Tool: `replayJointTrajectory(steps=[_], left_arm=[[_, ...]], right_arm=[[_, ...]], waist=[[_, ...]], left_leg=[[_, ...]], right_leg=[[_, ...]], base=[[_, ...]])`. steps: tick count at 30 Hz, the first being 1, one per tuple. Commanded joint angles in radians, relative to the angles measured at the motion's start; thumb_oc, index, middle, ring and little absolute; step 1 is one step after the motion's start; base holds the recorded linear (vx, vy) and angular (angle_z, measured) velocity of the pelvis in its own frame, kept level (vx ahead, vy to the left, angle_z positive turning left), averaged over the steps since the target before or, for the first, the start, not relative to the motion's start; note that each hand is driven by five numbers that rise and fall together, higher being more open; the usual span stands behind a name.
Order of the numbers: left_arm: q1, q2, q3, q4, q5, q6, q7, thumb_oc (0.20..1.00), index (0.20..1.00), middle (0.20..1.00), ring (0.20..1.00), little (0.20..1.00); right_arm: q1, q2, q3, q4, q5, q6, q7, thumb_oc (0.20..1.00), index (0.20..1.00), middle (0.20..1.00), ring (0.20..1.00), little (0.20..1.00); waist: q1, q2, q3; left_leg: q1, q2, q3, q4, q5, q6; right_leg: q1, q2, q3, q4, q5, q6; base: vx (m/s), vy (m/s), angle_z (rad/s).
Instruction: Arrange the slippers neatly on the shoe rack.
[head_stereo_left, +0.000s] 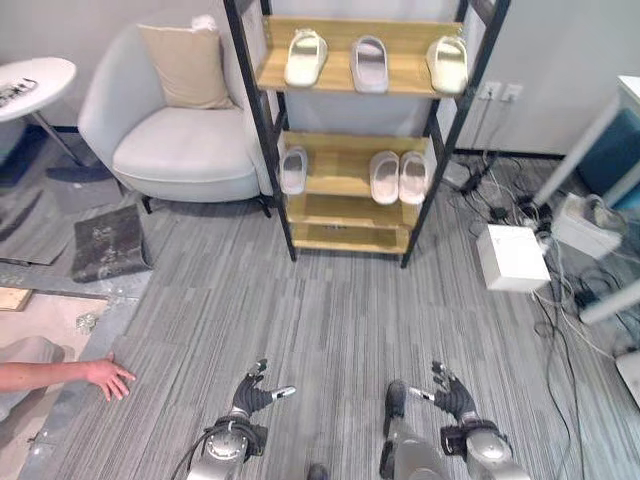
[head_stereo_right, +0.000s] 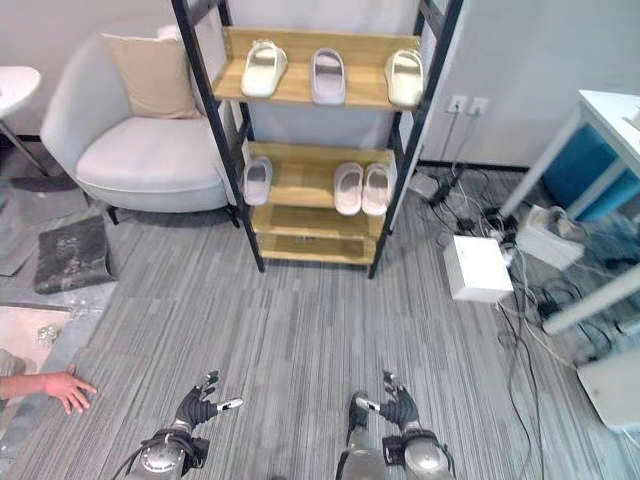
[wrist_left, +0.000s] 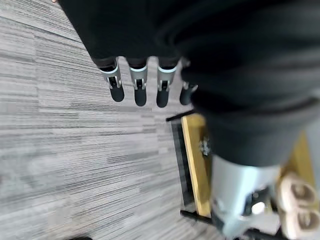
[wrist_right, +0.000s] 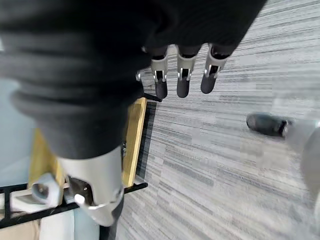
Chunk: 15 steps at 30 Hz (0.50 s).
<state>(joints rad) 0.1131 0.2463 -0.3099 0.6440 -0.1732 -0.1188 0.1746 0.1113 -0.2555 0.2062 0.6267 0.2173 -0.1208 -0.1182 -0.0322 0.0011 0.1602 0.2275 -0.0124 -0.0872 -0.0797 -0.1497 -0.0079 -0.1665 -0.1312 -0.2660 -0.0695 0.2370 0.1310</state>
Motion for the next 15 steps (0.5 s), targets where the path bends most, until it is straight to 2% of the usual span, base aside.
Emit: replayJointTrajectory(steps=[1,4,5,7,8,9,11,13,14,15], left_arm=[[-0.049,0.049,0.02,-0.05,0.029,-0.039,0.0,1.0,1.0,1.0,1.0,1.0],[-0.044,0.054,0.015,-0.055,0.026,-0.04,-0.003,1.0,1.0,1.0,1.0,1.0],[-0.047,0.057,0.01,-0.065,0.021,-0.041,-0.001,1.0,1.0,1.0,1.0,1.0],[-0.06,0.06,-0.001,-0.065,0.01,-0.045,-0.001,1.0,1.0,1.0,1.0,1.0],[-0.074,0.066,-0.008,-0.071,-0.001,-0.05,-0.001,1.0,1.0,1.0,1.0,1.0],[-0.074,0.067,-0.008,-0.072,-0.001,-0.05,-0.001,1.0,1.0,1.0,1.0,1.0],[-0.086,0.072,-0.013,-0.08,-0.006,-0.047,0.003,1.0,1.0,1.0,1.0,1.0],[-0.09,0.078,-0.014,-0.091,-0.01,-0.047,0.004,1.0,1.0,1.0,1.0,1.0],[-0.09,0.082,-0.015,-0.091,-0.006,-0.047,0.006,1.0,1.0,1.0,1.0,1.0],[-0.088,0.085,-0.013,-0.089,-0.003,-0.044,0.006,1.0,1.0,1.0,1.0,1.0]], right_arm=[[-0.057,-0.02,-0.012,-0.055,0.024,-0.045,0.002,1.0,1.0,1.0,1.0,1.0],[-0.051,-0.025,-0.01,-0.058,0.043,-0.053,0.011,1.0,1.0,1.0,1.0,1.0],[-0.052,-0.028,-0.009,-0.059,0.055,-0.059,0.011,1.0,1.0,1.0,1.0,1.0],[-0.054,-0.033,-0.003,-0.064,0.072,-0.066,0.012,1.0,1.0,1.0,1.0,1.0],[-0.059,-0.042,0.004,-0.064,0.082,-0.07,0.013,1.0,1.0,1.0,1.0,1.0],[-0.06,-0.042,0.004,-0.063,0.082,-0.07,0.013,1.0,1.0,1.0,1.0,1.0],[-0.069,-0.042,0.009,-0.065,0.092,-0.067,0.008,1.0,1.0,1.0,1.0,1.0],[-0.071,-0.041,0.009,-0.067,0.103,-0.072,0.006,1.0,1.0,1.0,1.0,1.0],[-0.077,-0.039,0.013,-0.063,0.101,-0.075,0.002,1.0,1.0,1.0,1.0,1.0],[-0.082,-0.037,0.015,-0.06,0.099,-0.075,0.004,1.0,1.0,1.0,1.0,1.0]], waist=[[0.003,-0.046,0.012],[0.006,-0.044,0.004],[0.01,-0.047,0.009],[0.028,-0.067,0.033],[0.051,-0.086,0.056],[0.051,-0.085,0.057],[0.066,-0.097,0.07],[0.083,-0.117,0.081],[0.099,-0.116,0.085],[0.101,-0.12,0.081]], left_leg=[[0.004,-0.027,-0.029,0.123,-0.013,-0.011],[-0.026,-0.016,-0.02,0.255,0.055,-0.06],[-0.067,-0.008,-0.006,0.362,0.107,-0.095],[-0.145,-0.013,0.017,0.501,0.168,-0.134],[-0.21,-0.029,0.017,0.624,0.191,-0.142],[-0.214,-0.028,0.017,0.631,0.188,-0.142],[-0.279,-0.009,0.036,0.636,0.182,-0.114],[-0.371,-0.014,0.039,0.588,0.132,-0.079],[-0.402,-0.014,0.039,0.534,0.091,-0.063],[-0.407,-0.022,0.035,0.48,0.079,-0.05]], right_leg=[[0.025,-0.027,-0.017,0.003,-0.034,0.059],[0.066,0.003,-0.044,0.014,-0.08,0.026],[0.089,0.012,-0.053,0.019,-0.104,0.01],[0.13,0.013,-0.055,0.02,-0.135,-0.015],[0.163,0.014,-0.054,0.023,-0.159,-0.032],[0.162,0.015,-0.055,0.024,-0.158,-0.032],[0.188,0.027,-0.046,0.011,-0.185,-0.048],[0.214,0.029,-0.032,-0.001,-0.211,-0.05],[0.23,0.042,-0.019,-0.008,-0.227,-0.049],[0.23,0.045,-0.015,-0.009,-0.235,-0.048]], base=[[0.41,-0.074,0.25],[0.36,-0.067,0.05],[0.26,-0.078,0.01],[0.26,-0.107,0.03],[0.2,-0.096,0.09],[0.21,-0.097,-0.05],[0.18,-0.067,-0.11],[0.24,-0.056,0.09],[0.25,-0.014,0.31],[0.26,0.037,0.32]])
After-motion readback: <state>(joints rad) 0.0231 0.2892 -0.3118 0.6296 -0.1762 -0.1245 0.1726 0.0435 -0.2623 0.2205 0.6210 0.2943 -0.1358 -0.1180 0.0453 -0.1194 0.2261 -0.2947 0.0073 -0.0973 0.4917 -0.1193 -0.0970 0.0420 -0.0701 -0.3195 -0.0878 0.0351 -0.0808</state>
